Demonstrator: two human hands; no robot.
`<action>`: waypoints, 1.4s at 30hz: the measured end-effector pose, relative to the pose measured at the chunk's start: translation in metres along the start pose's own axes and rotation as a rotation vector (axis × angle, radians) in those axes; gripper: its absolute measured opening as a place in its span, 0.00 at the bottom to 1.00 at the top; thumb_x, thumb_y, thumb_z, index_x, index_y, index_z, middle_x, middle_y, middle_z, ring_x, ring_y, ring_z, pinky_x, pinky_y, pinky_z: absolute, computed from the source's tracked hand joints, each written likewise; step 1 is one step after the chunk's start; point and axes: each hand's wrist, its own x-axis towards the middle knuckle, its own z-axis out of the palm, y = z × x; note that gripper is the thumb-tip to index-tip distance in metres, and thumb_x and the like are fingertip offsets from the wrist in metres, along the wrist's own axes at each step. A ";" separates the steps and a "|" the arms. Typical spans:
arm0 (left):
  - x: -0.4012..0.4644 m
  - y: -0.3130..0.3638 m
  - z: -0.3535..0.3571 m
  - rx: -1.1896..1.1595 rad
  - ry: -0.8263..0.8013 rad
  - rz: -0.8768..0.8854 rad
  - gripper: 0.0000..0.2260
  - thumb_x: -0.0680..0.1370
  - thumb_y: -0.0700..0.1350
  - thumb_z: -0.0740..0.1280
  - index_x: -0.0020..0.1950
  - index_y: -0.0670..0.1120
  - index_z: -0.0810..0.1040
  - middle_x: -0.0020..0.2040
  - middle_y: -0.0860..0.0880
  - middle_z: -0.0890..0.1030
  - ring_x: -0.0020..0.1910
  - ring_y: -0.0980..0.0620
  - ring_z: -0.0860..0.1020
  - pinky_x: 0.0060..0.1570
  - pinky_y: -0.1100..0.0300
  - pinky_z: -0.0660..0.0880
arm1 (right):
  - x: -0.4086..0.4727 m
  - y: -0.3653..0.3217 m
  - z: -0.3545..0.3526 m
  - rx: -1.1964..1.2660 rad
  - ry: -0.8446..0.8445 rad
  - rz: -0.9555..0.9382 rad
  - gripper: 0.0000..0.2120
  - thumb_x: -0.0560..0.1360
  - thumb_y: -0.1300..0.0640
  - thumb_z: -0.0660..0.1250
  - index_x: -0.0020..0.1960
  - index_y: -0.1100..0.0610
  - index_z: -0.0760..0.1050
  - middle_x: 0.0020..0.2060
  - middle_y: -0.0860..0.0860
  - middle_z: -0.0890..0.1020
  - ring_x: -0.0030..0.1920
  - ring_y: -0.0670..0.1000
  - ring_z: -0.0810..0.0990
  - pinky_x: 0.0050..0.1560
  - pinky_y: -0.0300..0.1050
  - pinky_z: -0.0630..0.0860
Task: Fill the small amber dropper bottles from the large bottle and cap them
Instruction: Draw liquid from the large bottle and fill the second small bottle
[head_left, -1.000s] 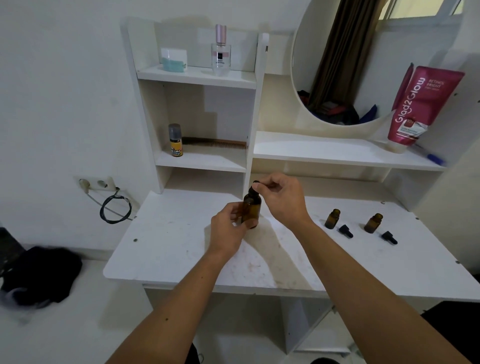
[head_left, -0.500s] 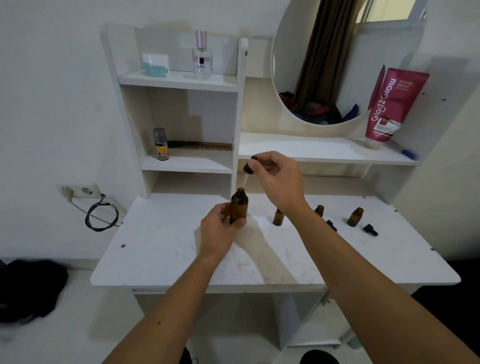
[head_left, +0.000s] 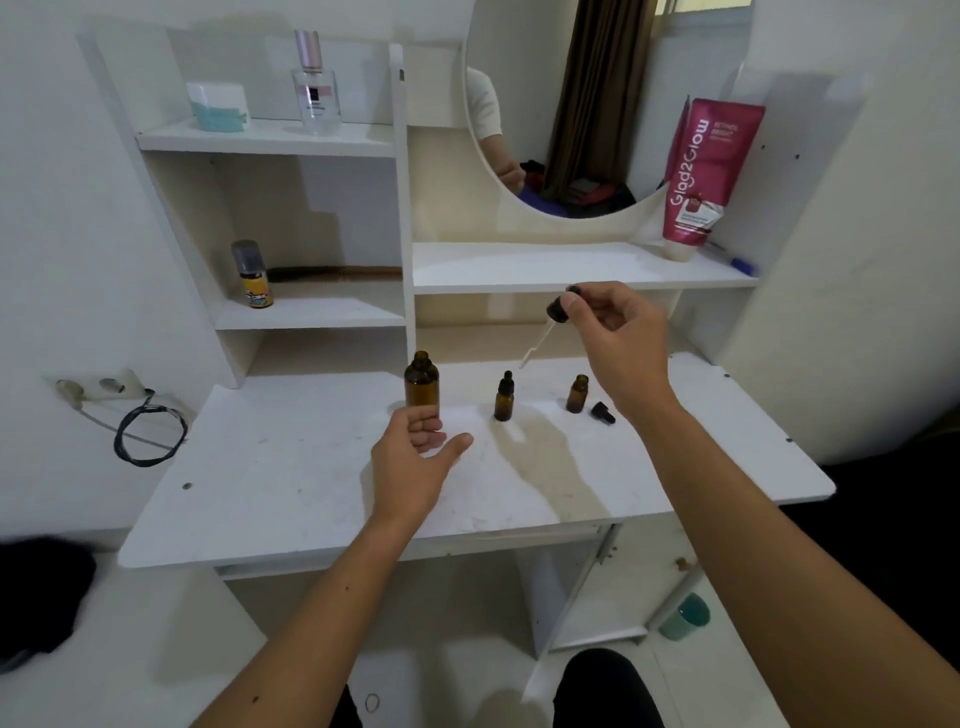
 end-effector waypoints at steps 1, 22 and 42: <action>-0.002 0.001 0.008 -0.002 -0.032 0.008 0.23 0.72 0.49 0.81 0.63 0.49 0.77 0.54 0.53 0.83 0.51 0.55 0.83 0.51 0.66 0.80 | -0.001 0.005 -0.007 -0.008 0.005 0.013 0.08 0.79 0.54 0.74 0.55 0.56 0.85 0.46 0.47 0.88 0.48 0.44 0.86 0.54 0.36 0.81; 0.029 0.020 0.150 0.082 -0.277 0.106 0.28 0.75 0.48 0.78 0.73 0.46 0.74 0.69 0.51 0.79 0.68 0.55 0.76 0.69 0.55 0.74 | 0.019 0.070 -0.059 -0.056 0.046 0.135 0.08 0.80 0.54 0.73 0.57 0.55 0.83 0.43 0.43 0.88 0.41 0.37 0.84 0.31 0.25 0.74; 0.048 0.016 0.169 0.245 -0.244 0.255 0.13 0.78 0.47 0.75 0.62 0.48 0.82 0.54 0.54 0.87 0.54 0.57 0.83 0.60 0.60 0.79 | 0.025 0.095 -0.034 -0.194 -0.065 0.135 0.05 0.78 0.53 0.74 0.50 0.55 0.84 0.42 0.47 0.88 0.46 0.45 0.87 0.52 0.41 0.83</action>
